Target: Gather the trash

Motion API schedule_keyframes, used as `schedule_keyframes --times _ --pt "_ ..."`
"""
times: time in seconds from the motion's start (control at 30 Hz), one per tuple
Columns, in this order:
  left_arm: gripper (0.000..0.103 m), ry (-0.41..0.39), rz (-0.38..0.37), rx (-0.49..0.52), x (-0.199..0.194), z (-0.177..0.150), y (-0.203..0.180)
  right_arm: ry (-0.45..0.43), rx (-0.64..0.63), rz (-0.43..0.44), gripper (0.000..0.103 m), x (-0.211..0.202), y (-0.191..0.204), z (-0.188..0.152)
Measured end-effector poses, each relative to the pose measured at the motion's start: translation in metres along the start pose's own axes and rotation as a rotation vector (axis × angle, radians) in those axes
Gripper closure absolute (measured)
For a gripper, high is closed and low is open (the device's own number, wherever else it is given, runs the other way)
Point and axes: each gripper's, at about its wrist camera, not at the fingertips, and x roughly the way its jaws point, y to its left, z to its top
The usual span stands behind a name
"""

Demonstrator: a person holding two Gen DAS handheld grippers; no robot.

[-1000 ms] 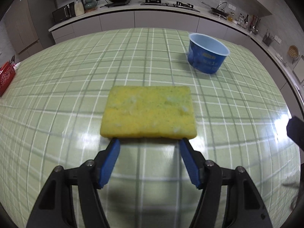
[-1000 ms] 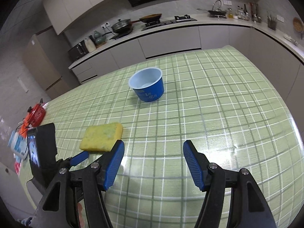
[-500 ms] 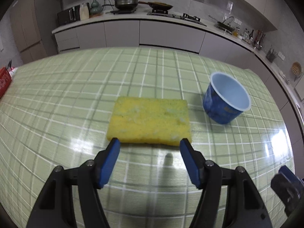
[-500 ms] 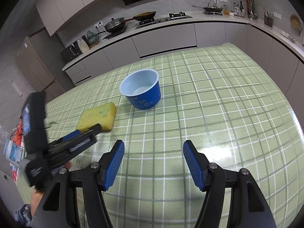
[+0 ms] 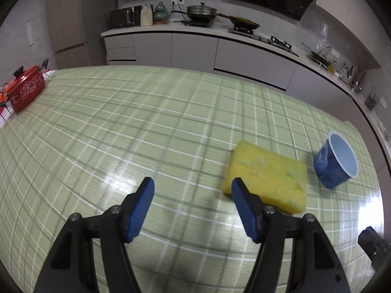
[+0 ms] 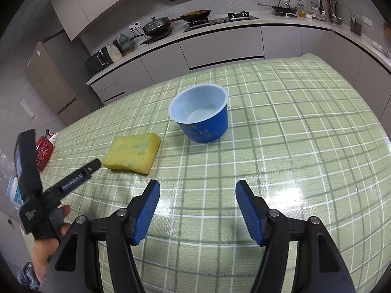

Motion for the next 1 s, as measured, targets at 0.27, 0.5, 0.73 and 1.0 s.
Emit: schedule_keyframes --times 0.27,0.5,0.73,1.0 --pt "0.036 0.074 0.028 0.007 0.029 0.004 -0.004 -0.004 -0.010 0.000 0.037 -0.002 0.003 -0.002" --pt "0.036 0.092 -0.080 0.117 0.010 -0.020 -0.032 0.006 -0.003 -0.010 0.037 0.000 -0.001 -0.006" --pt "0.036 0.083 -0.198 0.191 -0.022 -0.034 -0.054 0.001 0.014 -0.033 0.037 0.001 -0.009 -0.006" --pt "0.036 0.079 -0.175 0.157 -0.012 -0.014 -0.054 0.011 -0.009 -0.056 0.037 0.017 -0.005 0.003"
